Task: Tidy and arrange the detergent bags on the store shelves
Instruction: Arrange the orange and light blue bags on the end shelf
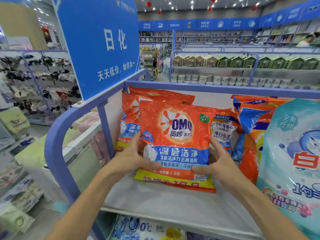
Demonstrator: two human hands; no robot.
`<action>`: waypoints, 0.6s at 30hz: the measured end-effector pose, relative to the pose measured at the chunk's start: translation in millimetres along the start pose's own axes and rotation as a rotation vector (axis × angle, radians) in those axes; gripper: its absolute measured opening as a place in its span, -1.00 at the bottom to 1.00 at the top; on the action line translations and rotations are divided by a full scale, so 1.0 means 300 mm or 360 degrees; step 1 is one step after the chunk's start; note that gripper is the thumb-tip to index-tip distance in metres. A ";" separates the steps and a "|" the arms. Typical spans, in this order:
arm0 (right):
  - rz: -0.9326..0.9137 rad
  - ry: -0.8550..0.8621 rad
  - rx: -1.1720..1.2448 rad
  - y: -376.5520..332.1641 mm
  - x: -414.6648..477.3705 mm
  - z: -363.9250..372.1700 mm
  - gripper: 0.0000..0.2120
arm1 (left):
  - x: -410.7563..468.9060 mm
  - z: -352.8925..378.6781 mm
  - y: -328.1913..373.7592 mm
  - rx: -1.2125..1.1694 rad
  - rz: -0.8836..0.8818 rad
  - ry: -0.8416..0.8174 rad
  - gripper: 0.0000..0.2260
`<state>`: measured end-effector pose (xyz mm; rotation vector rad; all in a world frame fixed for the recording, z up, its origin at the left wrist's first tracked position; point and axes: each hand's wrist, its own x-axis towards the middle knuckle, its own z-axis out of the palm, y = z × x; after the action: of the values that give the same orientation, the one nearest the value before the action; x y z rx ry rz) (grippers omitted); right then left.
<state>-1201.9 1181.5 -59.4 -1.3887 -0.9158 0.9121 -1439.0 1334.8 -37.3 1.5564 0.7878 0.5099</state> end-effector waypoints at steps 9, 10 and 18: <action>-0.0266 0.0030 0.0227 -0.096 0.087 0.213 -0.46 | 0.039 -0.092 -0.007 -0.0357 0.0297 0.0876 -0.65; -0.0266 0.0049 0.0238 -0.112 0.121 0.243 -0.54 | 0.058 -0.099 0.002 -0.0320 0.0322 0.1025 -0.78; 0.0054 0.0120 0.0457 -0.120 0.220 0.313 -0.75 | 0.129 -0.078 -0.030 -0.0108 0.0381 0.1318 -0.87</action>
<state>-1263.5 1279.1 -25.4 -1.1862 -0.6767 0.9691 -1431.7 1379.2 -47.4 1.3647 1.1830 1.3917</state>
